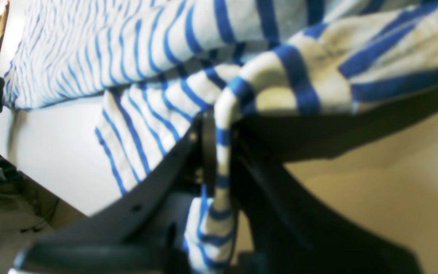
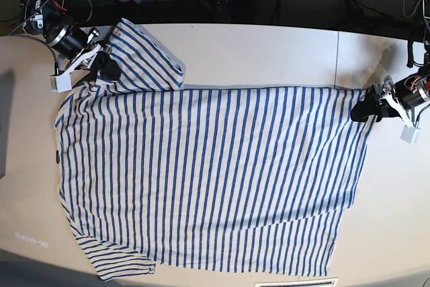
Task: Fold the T-shirt properly
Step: 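Reach the left gripper to the shirt's side edge and grasp it, then lift the shirt with both grippers and pull it across the table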
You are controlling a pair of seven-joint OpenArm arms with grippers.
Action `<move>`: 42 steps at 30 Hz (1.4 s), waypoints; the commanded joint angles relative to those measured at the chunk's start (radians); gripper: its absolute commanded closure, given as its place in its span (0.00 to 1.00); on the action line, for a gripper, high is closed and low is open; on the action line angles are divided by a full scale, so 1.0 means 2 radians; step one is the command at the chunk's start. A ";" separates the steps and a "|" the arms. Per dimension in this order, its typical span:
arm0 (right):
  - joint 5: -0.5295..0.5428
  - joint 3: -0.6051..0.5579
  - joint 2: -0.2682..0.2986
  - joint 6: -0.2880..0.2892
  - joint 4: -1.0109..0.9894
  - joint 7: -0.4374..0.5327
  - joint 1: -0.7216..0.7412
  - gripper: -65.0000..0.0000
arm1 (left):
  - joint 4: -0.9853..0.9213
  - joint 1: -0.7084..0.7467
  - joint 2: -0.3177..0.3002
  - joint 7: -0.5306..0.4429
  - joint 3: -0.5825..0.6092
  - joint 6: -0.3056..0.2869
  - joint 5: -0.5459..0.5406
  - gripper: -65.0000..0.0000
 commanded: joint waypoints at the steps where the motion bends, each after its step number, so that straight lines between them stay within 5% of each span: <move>1: -0.044 0.001 0.007 0.016 -0.004 -0.030 -0.006 1.00 | -0.003 0.009 0.002 0.052 0.007 0.005 0.041 0.34; 6: -0.045 0.001 0.007 0.016 -0.004 -0.030 -0.006 1.00 | -0.003 0.006 0.008 0.051 0.007 0.005 0.042 0.36; 17: -0.045 0.001 0.007 0.016 -0.004 -0.030 -0.006 1.00 | -0.003 0.004 0.009 0.029 0.007 0.005 0.049 1.00; 26: -0.043 0.003 0.007 0.016 -0.004 -0.030 -0.006 1.00 | -0.002 -0.016 0.000 0.035 0.007 0.005 0.045 1.00; 36: 0.026 0.073 0.029 0.020 0.038 -0.047 -0.057 1.00 | 0.088 0.010 -0.035 0.058 0.006 0.005 0.044 1.00; 42: 0.034 0.099 0.051 0.022 0.101 -0.053 -0.099 1.00 | 0.141 0.037 -0.046 0.130 -0.026 0.005 -0.034 1.00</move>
